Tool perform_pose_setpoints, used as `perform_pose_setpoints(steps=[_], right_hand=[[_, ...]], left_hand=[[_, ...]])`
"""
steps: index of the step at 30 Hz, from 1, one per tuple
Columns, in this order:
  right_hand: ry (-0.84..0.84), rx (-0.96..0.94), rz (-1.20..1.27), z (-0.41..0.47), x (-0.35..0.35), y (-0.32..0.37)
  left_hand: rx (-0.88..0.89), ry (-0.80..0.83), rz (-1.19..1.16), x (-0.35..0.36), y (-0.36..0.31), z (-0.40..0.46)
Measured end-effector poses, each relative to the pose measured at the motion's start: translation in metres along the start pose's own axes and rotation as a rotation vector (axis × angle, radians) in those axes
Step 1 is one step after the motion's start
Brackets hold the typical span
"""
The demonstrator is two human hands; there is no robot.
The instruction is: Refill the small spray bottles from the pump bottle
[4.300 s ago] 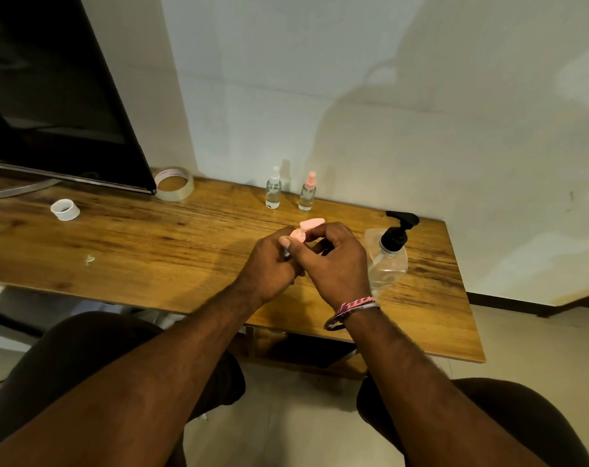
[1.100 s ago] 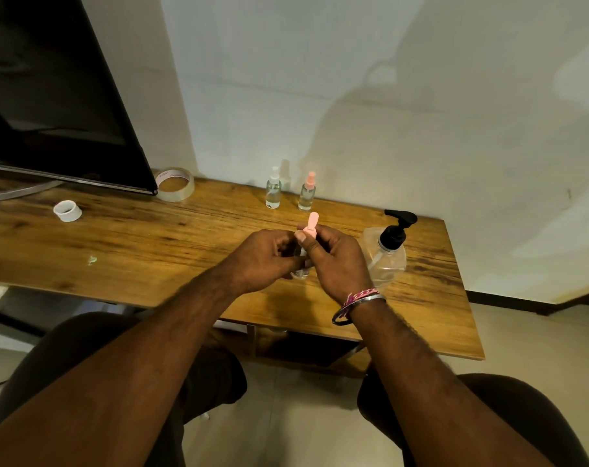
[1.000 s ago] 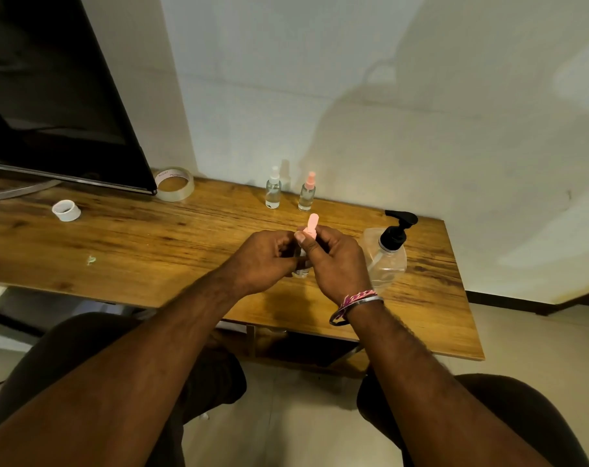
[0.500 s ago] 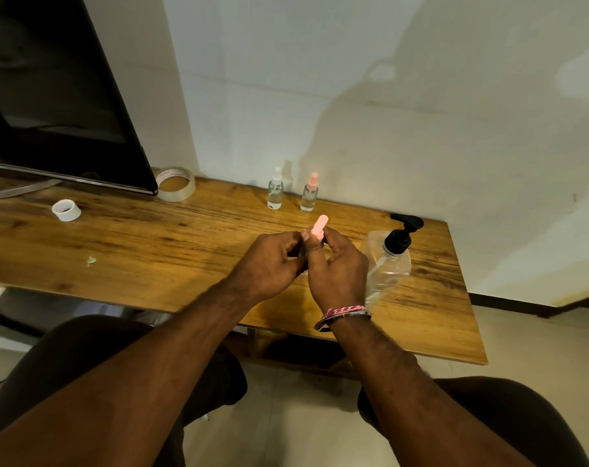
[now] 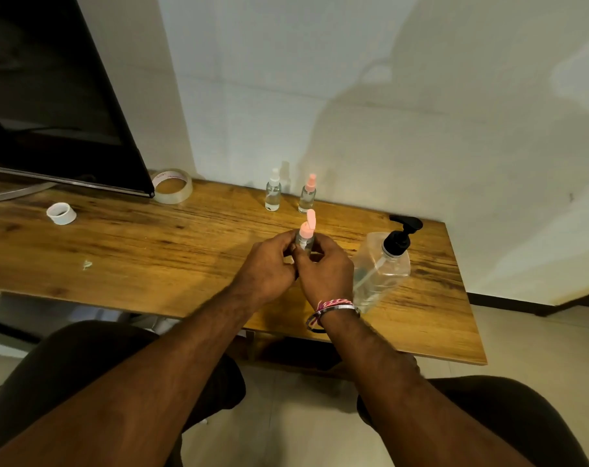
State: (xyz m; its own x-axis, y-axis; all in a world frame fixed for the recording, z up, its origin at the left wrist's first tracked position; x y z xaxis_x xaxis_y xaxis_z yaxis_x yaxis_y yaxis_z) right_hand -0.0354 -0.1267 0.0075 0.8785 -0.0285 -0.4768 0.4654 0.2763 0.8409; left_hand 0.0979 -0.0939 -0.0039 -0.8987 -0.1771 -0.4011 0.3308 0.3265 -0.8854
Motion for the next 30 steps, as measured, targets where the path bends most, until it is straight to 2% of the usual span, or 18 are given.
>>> perform_pose_setpoints(steps=[2,6,14,21,30], right_hand=[[0.000,0.003,-0.056,0.002,0.006,-0.005],[-0.049,0.056,-0.142,0.018,0.018,-0.027],[-0.287,0.207,-0.083,0.070,0.027,-0.059],[-0.384,0.270,-0.102,0.111,0.031,-0.082],[-0.425,0.179,-0.086,0.132,0.036,-0.089]], left_hand=[[-0.001,0.005,0.046,0.005,0.005,0.003],[-0.102,-0.100,0.194,-0.001,0.015,0.024],[-0.142,-0.263,0.307,-0.009,-0.009,0.085],[-0.226,-0.326,0.249,-0.003,-0.006,0.119],[-0.282,-0.361,0.180,0.003,0.002,0.129]])
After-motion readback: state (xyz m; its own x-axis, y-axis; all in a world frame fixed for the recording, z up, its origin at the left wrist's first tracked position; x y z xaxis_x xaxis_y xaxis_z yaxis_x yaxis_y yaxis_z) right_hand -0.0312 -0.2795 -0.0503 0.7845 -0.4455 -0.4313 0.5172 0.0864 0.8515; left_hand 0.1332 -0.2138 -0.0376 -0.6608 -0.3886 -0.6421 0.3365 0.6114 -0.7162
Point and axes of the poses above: each hand's wrist, its own z-axis towards the middle knuckle, its own x-axis out of the palm, y = z × x, the point moved 10 cm from there along z, towards the middle knuckle, and after that the axes turned 12 degrees about -x, right-handed, at the moved point
